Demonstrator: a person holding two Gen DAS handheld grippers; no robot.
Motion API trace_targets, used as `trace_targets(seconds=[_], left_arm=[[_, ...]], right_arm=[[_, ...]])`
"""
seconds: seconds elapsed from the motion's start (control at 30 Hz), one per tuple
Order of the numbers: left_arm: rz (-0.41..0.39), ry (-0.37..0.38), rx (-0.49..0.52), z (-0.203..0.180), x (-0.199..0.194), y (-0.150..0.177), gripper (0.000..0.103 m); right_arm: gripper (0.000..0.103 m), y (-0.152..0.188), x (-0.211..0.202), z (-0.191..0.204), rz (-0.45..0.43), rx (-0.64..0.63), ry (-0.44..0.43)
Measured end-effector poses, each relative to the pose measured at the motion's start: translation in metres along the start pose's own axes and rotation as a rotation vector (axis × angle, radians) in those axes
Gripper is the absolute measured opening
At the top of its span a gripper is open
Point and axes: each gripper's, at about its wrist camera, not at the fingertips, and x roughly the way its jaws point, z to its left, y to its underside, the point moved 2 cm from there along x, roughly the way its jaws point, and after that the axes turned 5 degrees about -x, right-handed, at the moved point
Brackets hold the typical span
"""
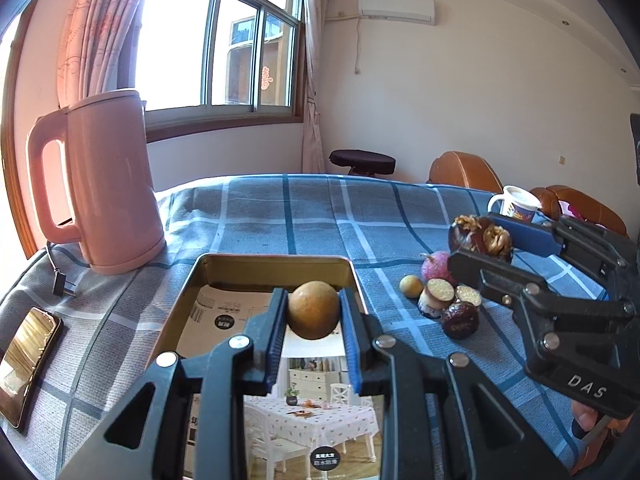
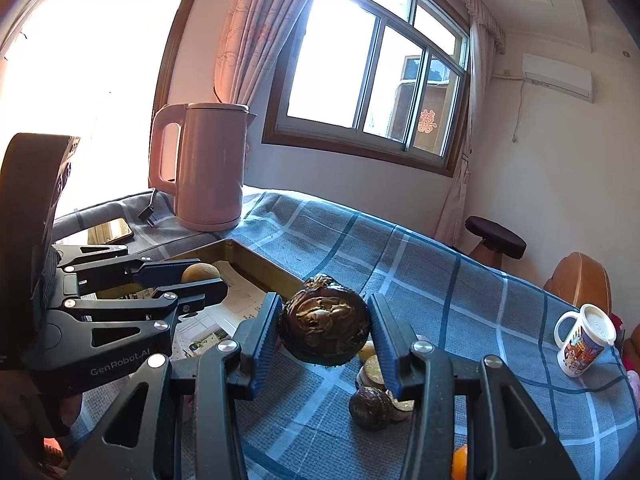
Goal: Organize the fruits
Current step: 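Release the tan fruit into the tin with the left tool while the right tool releases the brown fruit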
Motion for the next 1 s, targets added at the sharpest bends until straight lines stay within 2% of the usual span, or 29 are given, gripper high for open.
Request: trace_targets(seconds=[0.67, 1.0], left_arm=[[0.065, -0.102, -0.051, 0.058, 0.018, -0.008, 0.027], [0.103, -0.125, -0.043, 0.065, 0.029, -0.005, 0.027]], right_arm=[[0.047, -0.016, 0.050, 0.038, 0.063, -0.050, -0.079], [0.047, -0.012, 0.071, 0.053, 0.099, -0.054, -0.114]])
